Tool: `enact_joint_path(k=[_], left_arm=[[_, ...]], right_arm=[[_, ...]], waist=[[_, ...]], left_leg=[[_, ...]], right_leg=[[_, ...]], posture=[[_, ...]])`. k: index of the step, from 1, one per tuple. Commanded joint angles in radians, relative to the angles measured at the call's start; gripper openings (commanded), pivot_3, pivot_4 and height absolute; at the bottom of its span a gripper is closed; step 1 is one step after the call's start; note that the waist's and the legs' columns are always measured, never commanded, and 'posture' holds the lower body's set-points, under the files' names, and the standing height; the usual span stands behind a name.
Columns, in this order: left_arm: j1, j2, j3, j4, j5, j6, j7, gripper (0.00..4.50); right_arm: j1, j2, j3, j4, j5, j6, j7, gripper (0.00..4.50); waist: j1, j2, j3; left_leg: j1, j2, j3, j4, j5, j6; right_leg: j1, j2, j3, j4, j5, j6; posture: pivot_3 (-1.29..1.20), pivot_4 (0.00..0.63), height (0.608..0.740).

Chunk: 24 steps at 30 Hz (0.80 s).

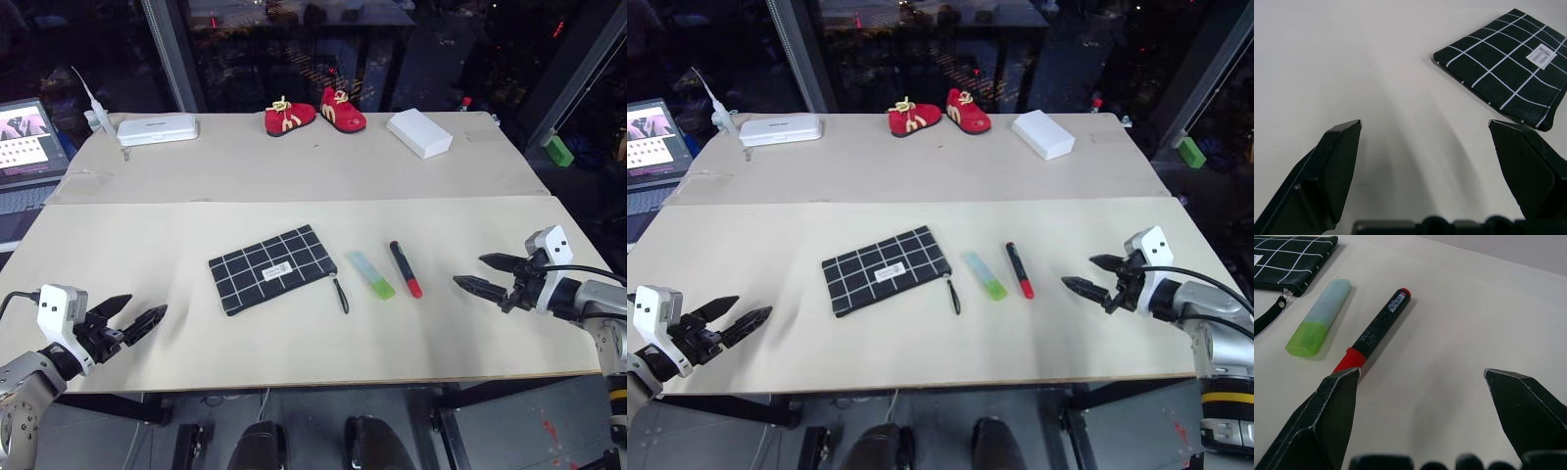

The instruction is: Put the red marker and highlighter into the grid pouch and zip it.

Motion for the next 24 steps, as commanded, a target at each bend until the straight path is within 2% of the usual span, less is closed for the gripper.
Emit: enact_joint_path(k=[1,2,3,5,10,14,15,19,24], left_arm=[[-0.016,0.002,0.005,-0.038,-0.017,-0.01,-0.009,4.49],[-0.019,0.009,-0.008,-0.035,-0.015,-0.018,-0.035,4.49],[-0.024,0.019,-0.027,-0.02,0.008,-0.055,-0.067,4.5],[-0.031,0.044,-0.068,0.022,0.077,-0.138,-0.112,4.5],[-0.047,0.098,-0.149,0.124,0.241,-0.377,-0.182,4.5],[-0.095,0.109,-0.175,0.157,0.28,-0.466,-0.193,4.5],[-0.116,0.116,-0.181,0.164,0.287,-0.482,-0.199,4.5],[-0.143,0.146,-0.214,0.186,0.337,-0.544,-0.224,4.5],[-0.193,0.167,-0.273,0.237,0.395,-0.653,-0.249,4.5]], right_arm=[[-0.029,0.013,-0.002,0.002,-0.004,-0.008,-0.013,4.5],[-0.039,0.026,0.008,0.008,-0.003,0.0,-0.018,4.5],[-0.049,0.038,0.013,0.016,-0.003,0.005,-0.025,3.98],[-0.069,0.056,0.016,0.036,-0.013,-0.004,-0.041,3.45],[-0.103,0.071,0.017,0.046,0.003,0.005,-0.035,1.63],[-0.131,0.074,0.024,0.042,0.013,0.01,-0.022,0.27],[-0.142,0.082,0.038,0.027,0.013,0.014,-0.017,0.05],[-0.181,0.12,0.087,-0.036,0.021,0.043,-0.008,0.05],[-0.277,0.243,0.205,-0.13,-0.009,0.101,-0.078,0.05]], waist=[[0.0,0.0,0.0],[0.0,0.0,0.0],[-0.002,0.0,0.0],[-0.002,0.0,0.0],[-0.002,0.0,0.0],[-0.001,0.0,0.0],[0.0,0.0,0.0],[-0.002,0.001,0.0],[-0.012,0.001,0.0]], left_leg=[[0.0,0.0,0.0,0.0,0.0,0.0],[0.0,0.0,0.0,0.0,0.0,0.0],[0.001,0.0,0.0,0.0,0.0,0.0],[0.001,0.0,0.0,0.0,0.0,0.0],[0.0,-0.001,0.001,0.0,0.0,0.0],[-0.001,0.0,0.001,0.0,0.0,0.0],[-0.001,0.001,0.001,0.0,0.0,0.0],[0.0,0.001,0.001,0.0,0.0,0.0],[-0.001,0.001,0.002,0.0,0.0,0.0]], right_leg=[[0.0,0.0,0.0,0.0,0.0,0.0],[0.0,0.0,0.0,0.0,0.0,0.0],[0.0,0.0,0.0,0.0,0.0,0.0],[0.0,0.0,0.0,0.0,0.0,0.0],[-0.001,0.0,0.0,0.0,0.0,-0.001],[-0.001,0.0,0.0,0.0,0.0,-0.001],[-0.001,0.0,0.0,0.0,0.0,-0.001],[0.0,0.0,-0.001,0.001,0.0,-0.001],[-0.003,0.0,0.0,0.002,0.0,-0.001]], posture=[[0.0,0.15,0.74],[0.0,0.15,0.74],[0.0,0.15,0.74],[0.0,0.15,0.74],[0.0,0.15,0.74],[0.0,0.15,0.74],[0.0,0.15,0.74],[0.0,0.15,0.74],[0.0,0.15,0.74]])
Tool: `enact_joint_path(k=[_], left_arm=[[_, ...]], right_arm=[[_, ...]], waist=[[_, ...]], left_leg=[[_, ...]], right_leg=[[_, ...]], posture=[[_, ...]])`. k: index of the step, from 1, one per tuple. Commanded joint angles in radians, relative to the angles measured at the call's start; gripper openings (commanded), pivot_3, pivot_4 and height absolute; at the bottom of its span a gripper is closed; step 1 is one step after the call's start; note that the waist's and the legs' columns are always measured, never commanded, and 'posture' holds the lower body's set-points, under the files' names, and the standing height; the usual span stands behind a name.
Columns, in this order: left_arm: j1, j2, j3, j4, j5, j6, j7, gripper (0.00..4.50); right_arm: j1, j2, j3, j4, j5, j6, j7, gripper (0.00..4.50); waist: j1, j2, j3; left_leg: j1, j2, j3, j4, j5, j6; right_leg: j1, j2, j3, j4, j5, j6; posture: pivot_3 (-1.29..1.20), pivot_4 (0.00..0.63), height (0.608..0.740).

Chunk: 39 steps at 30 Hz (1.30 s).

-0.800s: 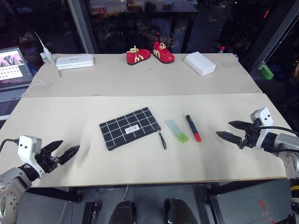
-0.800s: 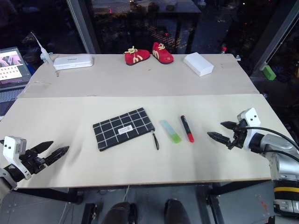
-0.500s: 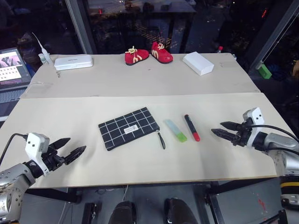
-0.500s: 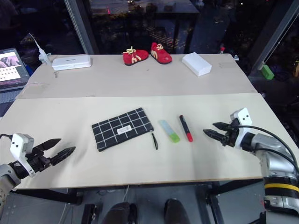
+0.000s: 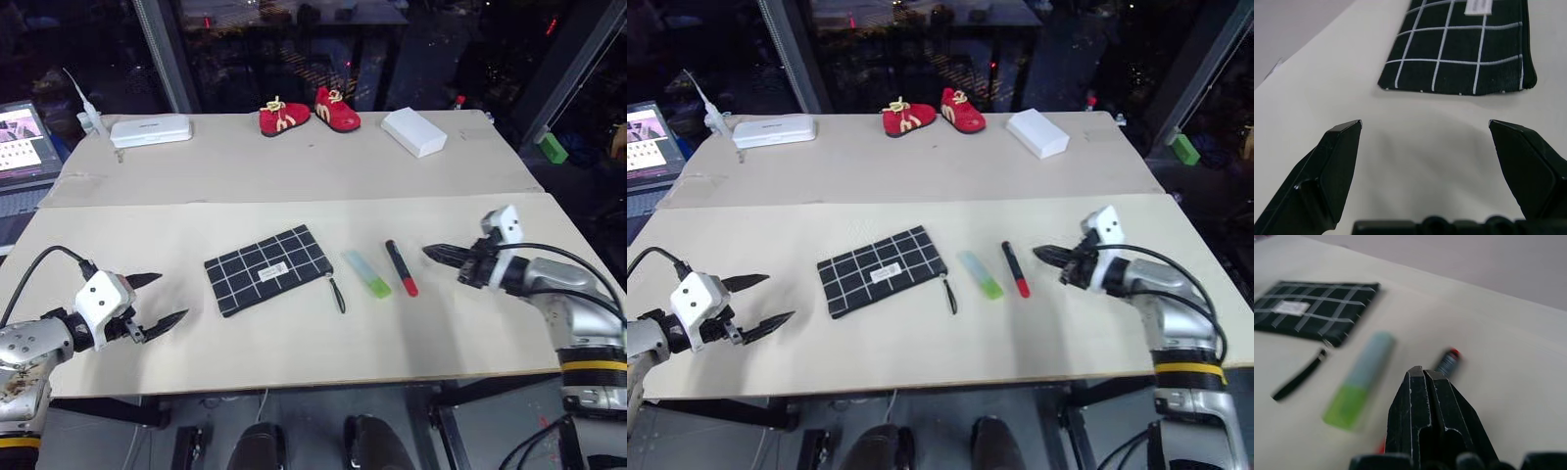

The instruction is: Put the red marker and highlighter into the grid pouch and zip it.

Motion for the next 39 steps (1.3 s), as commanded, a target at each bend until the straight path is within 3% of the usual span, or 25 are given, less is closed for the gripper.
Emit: enact_joint_path(k=[1,8,13,26,34,39], left_arm=[[-0.042,0.027,-0.037,0.026,0.041,-0.095,-0.029,4.5],[-0.141,0.026,-0.148,0.135,0.139,-0.227,-0.029,4.5],[-0.196,-0.015,-0.195,0.177,0.135,-0.27,-0.027,4.5],[-0.245,-0.051,-0.249,0.237,0.125,-0.324,-0.042,4.5],[-0.268,-0.053,-0.305,0.276,0.141,-0.412,-0.101,4.5],[-0.333,-0.053,-0.372,0.413,0.226,-0.62,-0.105,4.5]], right_arm=[[-0.081,0.076,0.089,-0.093,-0.038,0.01,-0.054,0.05],[-0.241,0.277,0.236,0.034,-0.22,0.009,-0.256,0.05],[-0.258,0.332,0.327,0.077,-0.311,0.038,-0.299,0.05],[-0.211,0.308,0.501,0.106,-0.462,0.008,-0.211,0.05],[-0.265,0.345,0.472,0.176,-0.479,-0.019,-0.212,0.05],[-0.281,0.36,0.461,0.222,-0.489,-0.044,-0.221,0.05]], waist=[[0.0,0.0,0.0],[0.01,0.0,0.0],[0.012,0.001,0.0],[0.005,0.0,-0.002],[0.005,0.0,-0.004],[0.006,0.0,-0.004]], left_leg=[[0.0,0.0,0.0,0.0,0.0,0.0],[-0.002,-0.001,0.001,0.0,0.0,-0.001],[-0.011,-0.001,0.007,0.001,0.001,-0.001],[-0.009,-0.001,0.01,0.001,0.001,-0.002],[-0.006,-0.001,0.011,0.002,0.001,-0.002],[-0.003,-0.001,0.012,0.001,0.001,-0.002]], right_leg=[[0.0,0.0,0.0,0.001,0.0,0.0],[-0.002,0.0,-0.002,0.002,0.0,0.0],[-0.01,-0.001,-0.004,0.004,0.001,0.0],[-0.01,0.0,-0.003,0.005,0.001,0.001],[-0.008,0.0,-0.002,0.005,0.001,0.001],[-0.005,0.0,-0.002,0.005,0.001,0.0]], posture=[[0.0,0.15,0.74],[0.0,0.15,0.74],[0.0,0.15,0.74],[0.0,0.15,0.74],[0.0,0.15,0.74],[0.0,0.15,0.74]])
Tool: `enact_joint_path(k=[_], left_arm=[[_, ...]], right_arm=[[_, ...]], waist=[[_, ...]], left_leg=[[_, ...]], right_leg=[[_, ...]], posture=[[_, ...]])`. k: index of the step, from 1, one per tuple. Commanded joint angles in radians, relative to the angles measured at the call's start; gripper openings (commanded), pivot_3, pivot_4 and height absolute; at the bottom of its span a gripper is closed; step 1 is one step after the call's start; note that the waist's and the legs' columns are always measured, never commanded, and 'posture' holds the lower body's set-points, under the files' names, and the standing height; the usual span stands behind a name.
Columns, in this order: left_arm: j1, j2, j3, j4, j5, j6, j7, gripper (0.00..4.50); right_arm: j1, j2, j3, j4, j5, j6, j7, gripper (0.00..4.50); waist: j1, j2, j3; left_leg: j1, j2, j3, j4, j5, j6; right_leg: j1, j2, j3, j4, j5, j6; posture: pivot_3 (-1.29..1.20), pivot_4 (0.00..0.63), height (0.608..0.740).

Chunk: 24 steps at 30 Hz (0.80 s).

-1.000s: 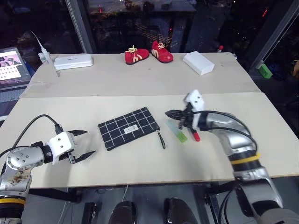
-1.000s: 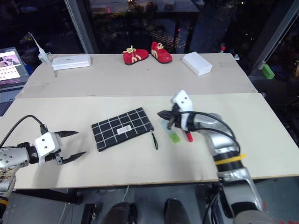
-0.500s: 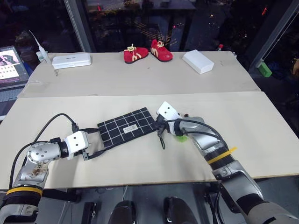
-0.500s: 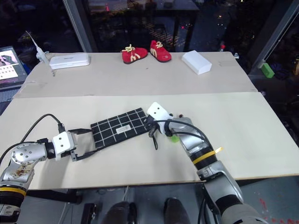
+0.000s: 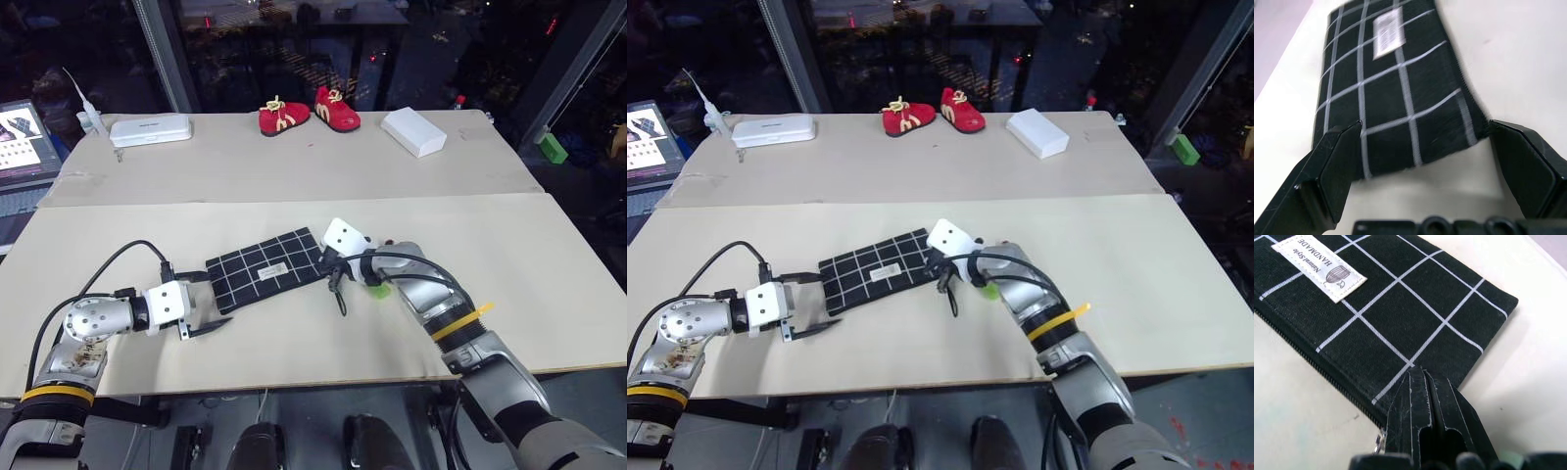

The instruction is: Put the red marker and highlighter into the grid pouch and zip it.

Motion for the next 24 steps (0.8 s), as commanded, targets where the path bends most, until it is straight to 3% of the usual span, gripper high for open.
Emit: enact_joint_path(k=[1,12,24], left_arm=[[-0.044,-0.002,-0.055,0.113,0.077,-0.146,-0.003,4.5],[-0.291,-0.042,-0.115,0.489,0.241,-0.56,0.203,4.5],[-0.352,-0.113,-0.196,0.563,0.238,-0.64,0.223,4.5]], right_arm=[[-0.004,0.011,-0.001,0.03,-0.015,-0.007,-0.001,0.05],[0.011,0.017,-0.026,0.025,-0.011,-0.003,-0.008,0.05],[0.023,0.007,-0.037,0.008,-0.012,0.009,-0.012,0.05]], waist=[[0.002,0.0,0.0],[0.004,0.0,0.0],[0.005,0.0,0.0]], left_leg=[[0.001,0.0,0.0,0.0,0.0,0.0],[0.008,0.0,0.0,0.0,0.0,0.0],[0.005,0.0,0.0,0.0,0.0,0.0]], right_leg=[[0.001,0.0,0.0,0.0,0.0,0.0],[0.009,0.0,-0.001,0.0,0.0,0.0],[0.008,0.0,-0.002,-0.002,0.0,0.0]], posture=[[0.0,0.15,0.74],[0.0,0.15,0.74],[0.0,0.15,0.74]])
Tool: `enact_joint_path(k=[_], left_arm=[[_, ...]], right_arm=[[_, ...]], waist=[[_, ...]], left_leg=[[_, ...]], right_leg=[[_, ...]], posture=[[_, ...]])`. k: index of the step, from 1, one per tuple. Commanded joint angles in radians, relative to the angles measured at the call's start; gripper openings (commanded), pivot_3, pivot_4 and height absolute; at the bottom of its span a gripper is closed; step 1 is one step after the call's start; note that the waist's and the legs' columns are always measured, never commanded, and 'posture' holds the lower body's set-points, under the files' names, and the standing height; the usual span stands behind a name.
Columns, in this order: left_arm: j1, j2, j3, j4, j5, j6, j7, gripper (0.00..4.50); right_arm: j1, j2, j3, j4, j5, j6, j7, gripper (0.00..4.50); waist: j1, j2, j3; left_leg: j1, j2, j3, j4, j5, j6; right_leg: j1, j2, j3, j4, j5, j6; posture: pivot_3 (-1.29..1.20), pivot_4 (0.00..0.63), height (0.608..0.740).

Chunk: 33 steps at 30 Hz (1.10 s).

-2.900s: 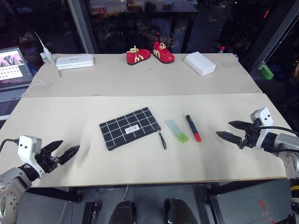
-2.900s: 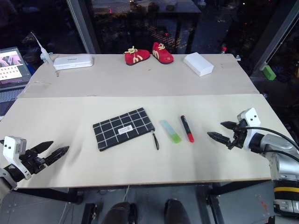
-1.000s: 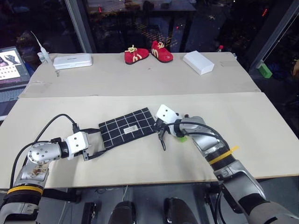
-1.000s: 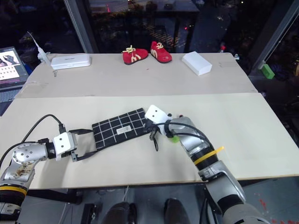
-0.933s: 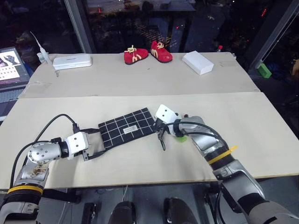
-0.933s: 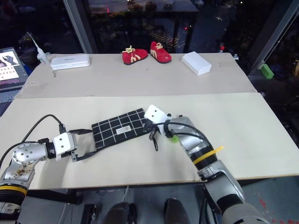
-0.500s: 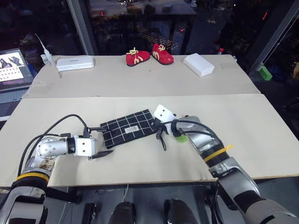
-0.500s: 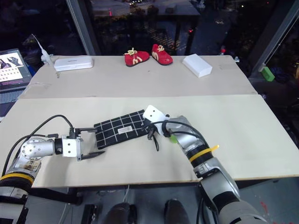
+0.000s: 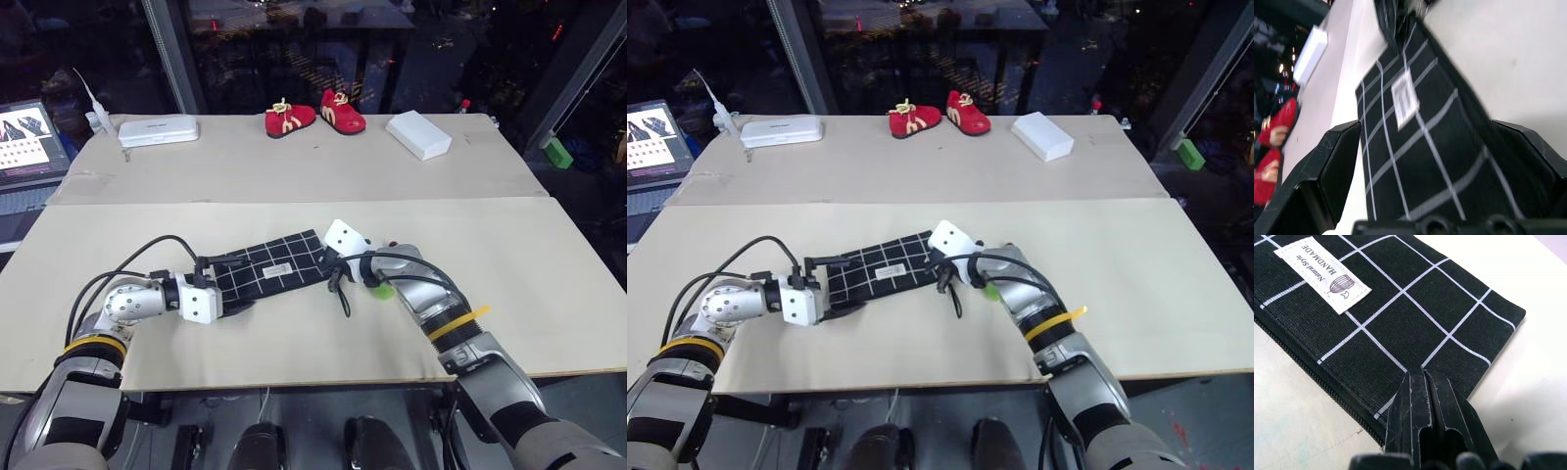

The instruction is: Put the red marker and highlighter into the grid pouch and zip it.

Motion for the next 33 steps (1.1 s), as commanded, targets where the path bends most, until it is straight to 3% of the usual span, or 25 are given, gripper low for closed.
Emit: enact_joint_path(k=[1,2,6,7,15,20,25,29,31,33], left_arm=[[-0.008,-0.001,-0.024,0.015,0.021,-0.004,0.015,4.5],[-0.012,-0.001,-0.026,0.019,0.023,0.004,0.015,4.5],[-0.022,0.006,-0.037,0.027,0.022,0.014,0.01,3.49],[-0.024,0.01,-0.035,0.028,0.022,0.015,0.015,2.98],[-0.026,0.035,-0.036,0.028,-0.015,0.005,0.001,0.16],[-0.018,0.017,-0.026,0.006,-0.089,0.059,-0.05,0.03],[0.023,0.009,-0.013,-0.083,-0.222,0.208,-0.185,0.0],[0.04,-0.003,0.031,-0.153,-0.294,0.339,-0.208,0.0],[0.057,-0.014,0.065,-0.219,-0.34,0.452,-0.196,0.0],[0.078,-0.023,0.099,-0.297,-0.375,0.56,-0.169,0.0]], right_arm=[[0.013,-0.011,-0.018,-0.008,-0.004,0.017,-0.002,0.05],[0.012,-0.014,-0.021,-0.005,-0.004,0.016,-0.003,0.05],[0.015,-0.021,-0.027,0.001,-0.004,0.014,-0.004,0.0],[0.015,-0.023,-0.029,0.003,-0.004,0.015,-0.004,0.0],[0.009,-0.021,-0.035,0.015,-0.006,0.012,-0.002,0.0],[0.008,-0.021,-0.047,0.018,0.004,0.002,0.004,0.0],[-0.005,-0.01,-0.135,-0.014,0.099,0.08,0.03,1.57],[-0.034,-0.016,-0.216,-0.093,0.214,0.172,0.096,2.92],[-0.089,-0.021,-0.315,-0.157,0.331,0.302,0.113,3.68],[-0.118,-0.063,-0.365,-0.247,0.411,0.388,0.148,3.85]], waist=[[0.0,0.0,0.0],[0.0,0.0,0.0],[0.0,0.0,0.0],[0.0,0.0,0.0],[-0.002,0.0,0.0],[-0.002,0.0,0.0],[-0.003,0.0,0.0],[-0.003,0.0,0.0],[-0.003,0.0,0.001],[-0.004,0.0,0.001]], left_leg=[[0.0,0.0,0.0,0.0,0.0,0.0],[0.0,0.0,0.0,0.0,0.0,0.0],[0.0,0.0,0.0,0.0,0.0,0.0],[0.0,0.0,0.0,0.0,0.0,0.0],[-0.002,0.0,0.0,0.0,0.0,0.0],[-0.002,0.0,0.0,0.0,0.0,0.0],[-0.003,0.001,0.0,0.0,0.0,0.0],[-0.004,0.001,-0.001,0.0,0.0,0.0],[-0.005,0.001,-0.001,0.0,0.0,0.0],[-0.008,0.001,-0.001,0.0,0.0,0.0]], right_leg=[[0.0,0.0,0.0,0.0,0.0,0.0],[0.0,0.0,0.0,0.0,0.0,0.0],[0.0,0.0,0.0,0.0,0.0,0.0],[0.0,0.0,0.0,0.0,0.0,0.0],[-0.002,0.0,0.0,0.0,0.0,0.0],[-0.002,0.0,0.0,0.0,0.0,0.0],[-0.003,0.0,0.0,0.0,0.0,0.0],[-0.004,0.001,0.0,0.0,0.0,0.0],[-0.005,0.001,0.0,0.0,0.0,0.0],[-0.008,0.001,0.001,0.001,0.0,0.0]], posture=[[0.0,0.15,0.74],[0.0,0.15,0.74],[0.0,0.15,0.74],[0.0,0.15,0.74],[0.0,0.15,0.74],[0.0,0.15,0.74],[0.0,0.15,0.74],[0.0,0.15,0.74],[0.0,0.15,0.74],[0.0,0.15,0.74]])
